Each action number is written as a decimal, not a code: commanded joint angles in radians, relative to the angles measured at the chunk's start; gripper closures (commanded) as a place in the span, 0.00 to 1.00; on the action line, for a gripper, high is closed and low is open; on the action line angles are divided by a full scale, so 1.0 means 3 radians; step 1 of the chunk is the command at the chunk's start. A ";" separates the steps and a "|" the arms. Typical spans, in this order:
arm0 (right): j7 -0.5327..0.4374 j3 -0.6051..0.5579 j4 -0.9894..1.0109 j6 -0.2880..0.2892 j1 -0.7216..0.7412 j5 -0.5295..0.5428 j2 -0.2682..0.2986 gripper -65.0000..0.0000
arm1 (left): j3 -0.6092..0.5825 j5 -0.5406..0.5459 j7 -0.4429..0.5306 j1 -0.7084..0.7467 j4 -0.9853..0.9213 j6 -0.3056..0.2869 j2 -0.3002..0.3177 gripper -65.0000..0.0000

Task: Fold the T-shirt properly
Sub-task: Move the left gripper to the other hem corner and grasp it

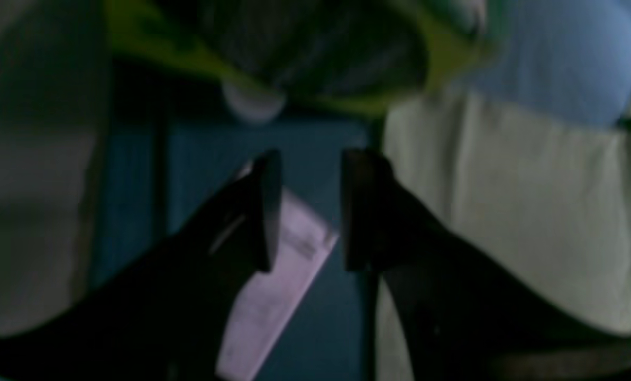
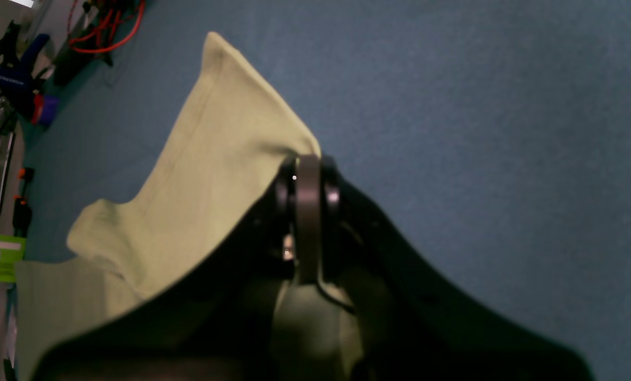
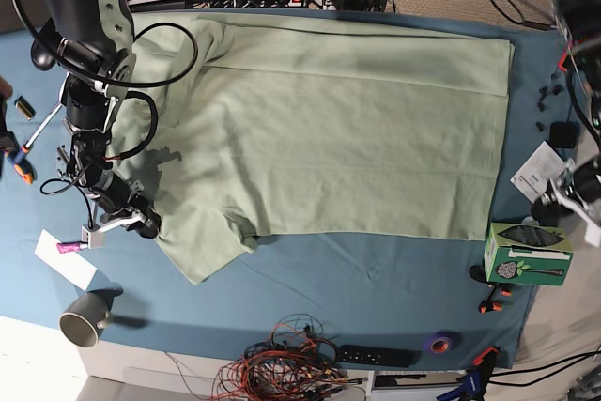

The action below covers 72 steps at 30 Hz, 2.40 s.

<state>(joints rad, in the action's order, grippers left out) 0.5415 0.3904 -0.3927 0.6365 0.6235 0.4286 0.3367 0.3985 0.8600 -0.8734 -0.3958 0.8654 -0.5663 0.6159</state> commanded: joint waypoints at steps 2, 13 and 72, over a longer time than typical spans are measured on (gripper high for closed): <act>0.0098 -0.0011 -0.0009 -0.0051 0.0045 -0.0094 0.0024 1.00 | 0.0010 0.0065 0.0032 -0.0229 -0.0159 -0.0023 0.0071 0.69; 0.0088 -0.0011 -0.0009 -0.0051 0.0045 -0.0083 0.0023 1.00 | 0.0010 0.0200 0.0032 -0.0435 -0.0837 -0.0123 -0.0149 0.69; 0.0076 -0.0011 -0.0009 -0.0051 0.0045 -0.0083 0.0024 1.00 | 0.0010 -0.0150 0.0355 -0.0454 -0.0837 -0.0211 -0.0573 1.00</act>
<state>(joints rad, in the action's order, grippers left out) 0.5381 0.3904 -0.3927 0.6369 0.6235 0.4282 0.3374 0.4004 0.7990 -0.7841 -0.5068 0.6018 -0.6212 0.4290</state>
